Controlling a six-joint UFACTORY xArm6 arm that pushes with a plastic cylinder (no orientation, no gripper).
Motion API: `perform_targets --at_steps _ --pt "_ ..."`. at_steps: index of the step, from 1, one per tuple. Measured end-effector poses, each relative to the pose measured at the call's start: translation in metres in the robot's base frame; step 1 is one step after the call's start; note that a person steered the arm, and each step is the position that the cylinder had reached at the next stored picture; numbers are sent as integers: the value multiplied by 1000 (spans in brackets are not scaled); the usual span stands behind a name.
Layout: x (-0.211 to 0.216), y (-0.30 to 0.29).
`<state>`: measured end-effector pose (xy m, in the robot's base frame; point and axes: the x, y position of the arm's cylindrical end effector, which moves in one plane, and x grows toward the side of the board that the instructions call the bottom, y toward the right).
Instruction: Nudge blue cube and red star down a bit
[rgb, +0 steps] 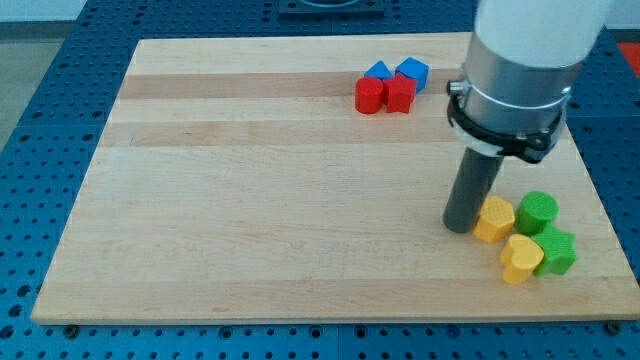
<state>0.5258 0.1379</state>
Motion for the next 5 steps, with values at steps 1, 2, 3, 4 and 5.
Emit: perform_targets --at_steps 1,2,3,4,5 --pt "-3 0" --pt "-19 -2" --pt "-51 -15" --pt "-72 -40" --pt "-86 -79"
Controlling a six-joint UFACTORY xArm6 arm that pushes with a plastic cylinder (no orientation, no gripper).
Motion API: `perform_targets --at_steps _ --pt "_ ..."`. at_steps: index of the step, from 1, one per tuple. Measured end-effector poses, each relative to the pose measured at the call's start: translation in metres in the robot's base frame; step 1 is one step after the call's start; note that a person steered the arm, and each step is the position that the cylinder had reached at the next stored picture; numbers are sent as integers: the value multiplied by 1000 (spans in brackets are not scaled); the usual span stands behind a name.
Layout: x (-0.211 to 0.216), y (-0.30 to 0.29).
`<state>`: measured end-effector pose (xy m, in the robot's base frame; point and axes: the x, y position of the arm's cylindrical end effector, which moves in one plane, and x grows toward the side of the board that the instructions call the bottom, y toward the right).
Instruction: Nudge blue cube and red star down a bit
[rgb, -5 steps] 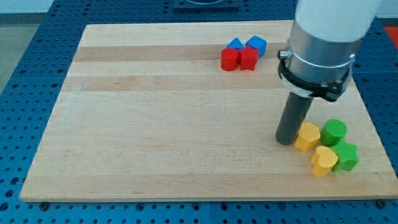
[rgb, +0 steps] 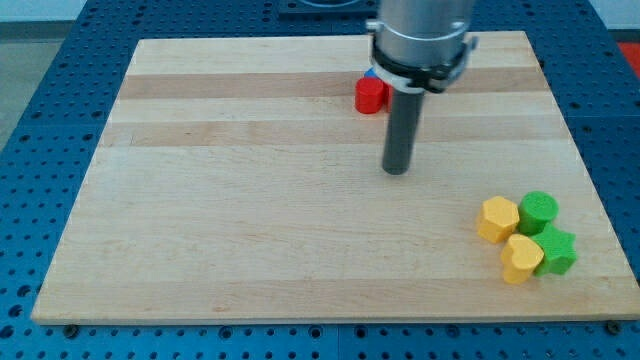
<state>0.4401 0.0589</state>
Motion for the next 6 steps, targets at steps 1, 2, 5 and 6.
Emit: perform_targets --at_steps 1,2,5,6 --pt "-24 -47" --pt "-54 -97" --pt "-171 -86" --pt "-201 -37"
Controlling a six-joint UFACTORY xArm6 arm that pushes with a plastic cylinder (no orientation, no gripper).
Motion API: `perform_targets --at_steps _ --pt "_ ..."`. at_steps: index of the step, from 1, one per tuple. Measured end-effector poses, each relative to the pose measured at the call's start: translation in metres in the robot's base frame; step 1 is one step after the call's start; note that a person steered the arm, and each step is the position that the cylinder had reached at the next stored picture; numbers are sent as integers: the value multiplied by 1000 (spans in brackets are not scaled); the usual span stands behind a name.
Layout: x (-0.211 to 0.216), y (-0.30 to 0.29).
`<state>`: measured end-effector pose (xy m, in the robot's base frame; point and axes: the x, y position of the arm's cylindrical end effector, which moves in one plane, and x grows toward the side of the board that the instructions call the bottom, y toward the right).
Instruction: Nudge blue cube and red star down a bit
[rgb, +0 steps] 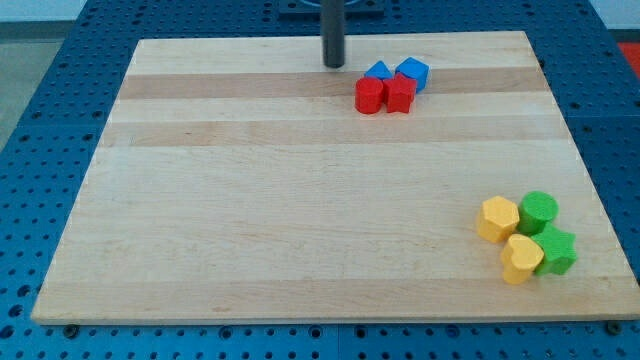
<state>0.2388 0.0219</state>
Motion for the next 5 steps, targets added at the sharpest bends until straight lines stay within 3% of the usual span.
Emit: perform_targets --at_steps 2,5 --pt "9 70" --pt "56 80"
